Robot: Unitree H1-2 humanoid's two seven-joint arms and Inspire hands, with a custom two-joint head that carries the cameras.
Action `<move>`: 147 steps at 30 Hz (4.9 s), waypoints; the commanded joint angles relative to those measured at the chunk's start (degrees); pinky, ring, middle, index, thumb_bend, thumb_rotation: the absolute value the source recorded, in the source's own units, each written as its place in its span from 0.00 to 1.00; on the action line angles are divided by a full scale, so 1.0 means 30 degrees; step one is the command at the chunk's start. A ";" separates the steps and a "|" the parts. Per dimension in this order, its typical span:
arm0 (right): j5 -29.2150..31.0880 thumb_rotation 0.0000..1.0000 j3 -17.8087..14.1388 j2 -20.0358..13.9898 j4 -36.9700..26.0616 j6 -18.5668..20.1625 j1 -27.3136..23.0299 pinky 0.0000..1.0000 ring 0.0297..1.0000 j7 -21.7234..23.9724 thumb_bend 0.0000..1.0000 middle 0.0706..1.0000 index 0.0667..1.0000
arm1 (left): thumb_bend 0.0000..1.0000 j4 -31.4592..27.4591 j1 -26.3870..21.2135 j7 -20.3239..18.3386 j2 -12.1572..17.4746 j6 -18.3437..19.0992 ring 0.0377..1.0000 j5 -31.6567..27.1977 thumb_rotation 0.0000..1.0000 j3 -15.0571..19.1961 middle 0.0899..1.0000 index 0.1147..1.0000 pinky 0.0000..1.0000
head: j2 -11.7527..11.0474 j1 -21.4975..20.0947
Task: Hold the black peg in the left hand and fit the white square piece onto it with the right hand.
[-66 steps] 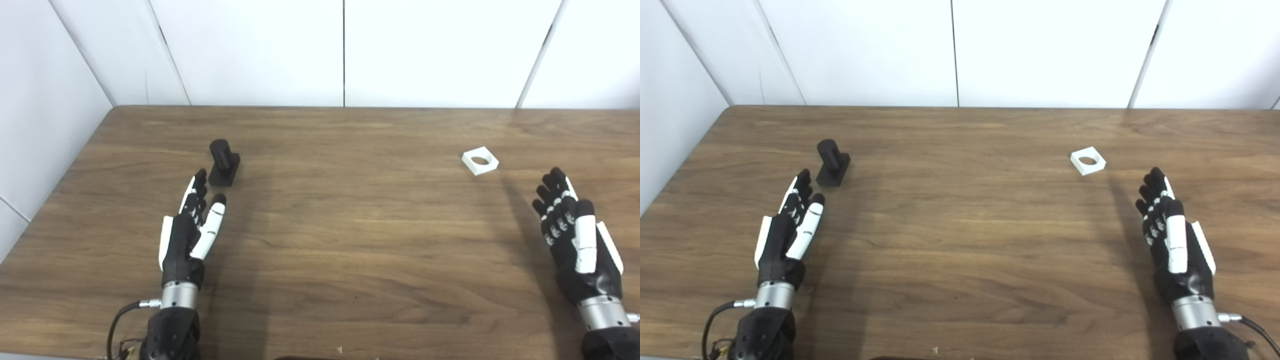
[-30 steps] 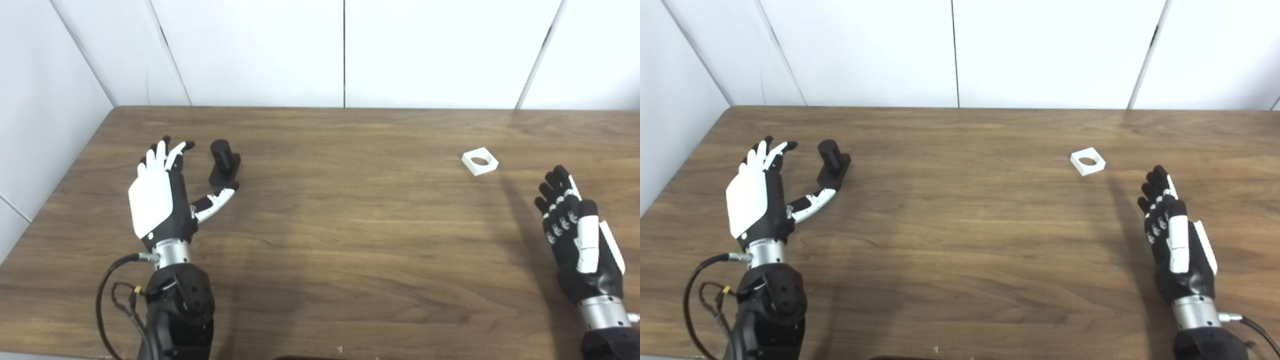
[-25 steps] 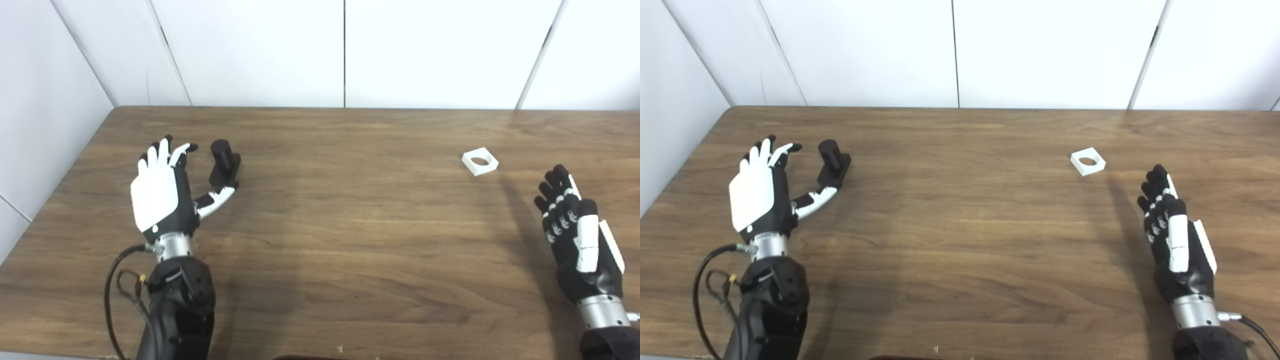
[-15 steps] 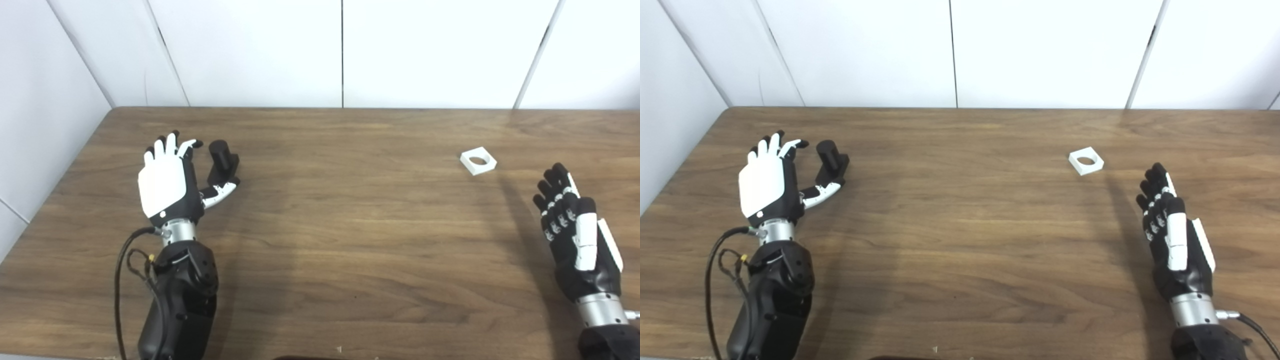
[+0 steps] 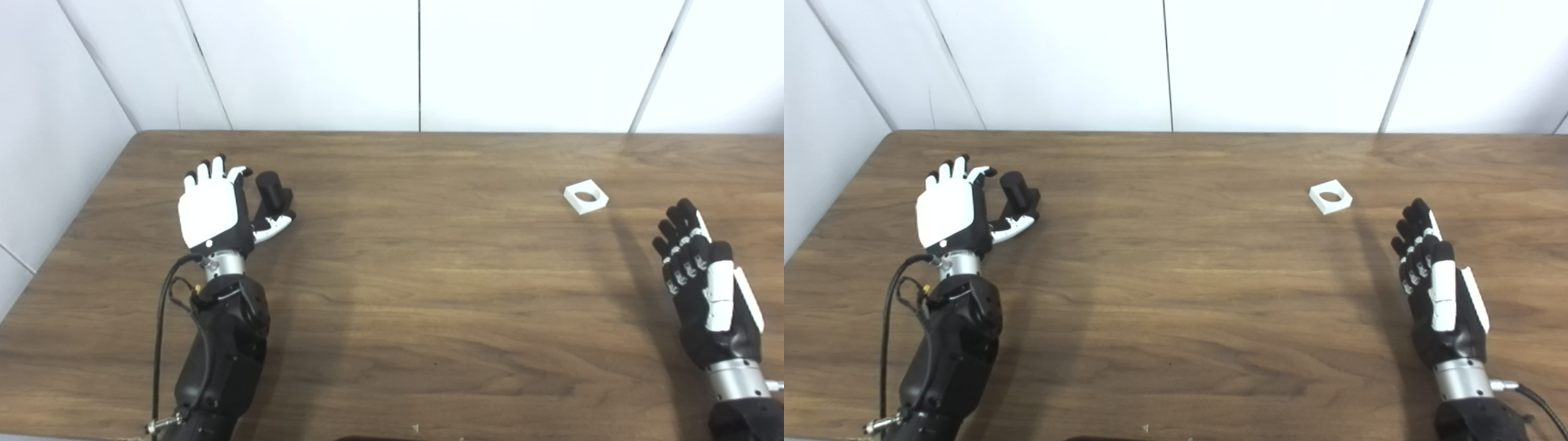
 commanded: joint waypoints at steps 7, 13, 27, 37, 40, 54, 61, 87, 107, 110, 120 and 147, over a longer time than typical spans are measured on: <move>0.0327 1.00 0.0274 0.0708 0.1954 -0.0545 0.0944 1.00 1.00 0.0234 0.61 1.00 1.00 | 0.76 0.0848 -0.1551 -0.0331 0.0162 0.0133 1.00 0.1320 0.46 0.0476 0.98 0.76 1.00 | -0.0016 0.0020; 0.0305 1.00 0.0275 0.0667 0.2055 -0.0752 0.0966 1.00 1.00 0.0377 0.60 1.00 1.00 | 0.76 0.1541 -0.2081 -0.1329 -0.0238 0.0131 1.00 0.2526 0.50 0.1179 0.97 0.76 1.00 | -0.0034 0.0061; 0.0272 1.00 0.0259 0.0647 0.2091 -0.0784 0.1009 1.00 1.00 0.0370 0.61 1.00 1.00 | 0.75 0.2798 -0.2840 -0.2533 -0.0362 0.0134 1.00 0.3532 0.52 0.1608 0.95 0.75 1.00 | -0.0019 -0.0059; 0.0378 1.00 0.0274 0.0697 0.1930 -0.0545 0.1179 1.00 1.00 0.0365 0.63 1.00 1.00 | 0.75 0.3802 -0.3482 -0.2560 -0.0289 0.0134 1.00 0.3500 0.50 0.1430 0.95 0.70 1.00 | 0.0004 -0.0152; 0.0223 1.00 0.0278 0.0746 0.1965 -0.0685 0.1205 1.00 1.00 0.0269 0.63 1.00 1.00 | 0.76 0.4077 -0.3590 -0.2502 -0.0276 0.0134 1.00 0.3486 0.48 0.1372 0.94 0.69 1.00 | 0.0020 -0.0124; 0.0248 1.00 0.0277 0.0722 0.1949 -0.0664 0.1254 1.00 1.00 0.0287 0.64 1.00 1.00 | 0.72 0.3808 -0.3495 -0.2489 -0.0267 0.0133 1.00 0.3082 0.36 0.1216 0.92 0.62 1.00 | 0.0150 -0.0021; 0.0378 1.00 0.0258 0.0661 0.2006 -0.0809 0.1186 1.00 1.00 0.0435 0.61 1.00 1.00 | 0.71 0.3537 -0.3345 -0.1899 -0.0367 0.0129 1.00 0.1793 0.22 0.1306 0.90 0.52 1.00 | 0.0204 0.0057; 0.0511 1.00 0.0169 0.0444 0.1759 -0.0513 0.1260 1.00 1.00 0.0434 0.61 1.00 1.00 | 0.52 0.3084 -0.2832 -0.0850 -0.0141 0.0122 1.00 -0.0127 0.05 0.0632 0.89 0.42 1.00 | 0.0355 -0.0033; 0.0614 1.00 0.0321 0.0405 0.1479 -0.0080 0.1273 1.00 1.00 0.0478 0.62 1.00 1.00 | 0.52 -0.0096 -0.0955 -0.1430 -0.0752 0.0120 1.00 -0.0683 0.06 -0.0580 0.90 0.42 1.00 | 0.0318 -0.0110; 0.0660 1.00 0.0346 0.0409 0.1406 -0.0038 0.1289 1.00 1.00 0.0533 0.63 1.00 1.00 | 0.52 -0.0887 -0.0427 -0.1443 -0.0902 0.0105 1.00 -0.0758 0.06 -0.0997 0.89 0.42 0.98 | 0.0330 -0.0159; 0.0578 1.00 0.0485 0.0493 0.1319 0.0248 0.1353 1.00 1.00 0.0532 0.65 1.00 1.00 | 0.52 -0.3479 0.1363 -0.1596 -0.1267 -0.0143 1.00 -0.1054 0.06 -0.2080 0.89 0.43 1.00 | 0.0353 -0.0394; 0.0619 1.00 0.0735 0.0701 0.0799 0.0535 0.1680 1.00 1.00 0.0578 0.63 1.00 1.00 | 0.52 -0.7626 0.4297 -0.3233 -0.2495 -0.0953 1.00 -0.0772 0.06 -0.5261 0.90 0.43 0.96 | 0.0493 -0.0957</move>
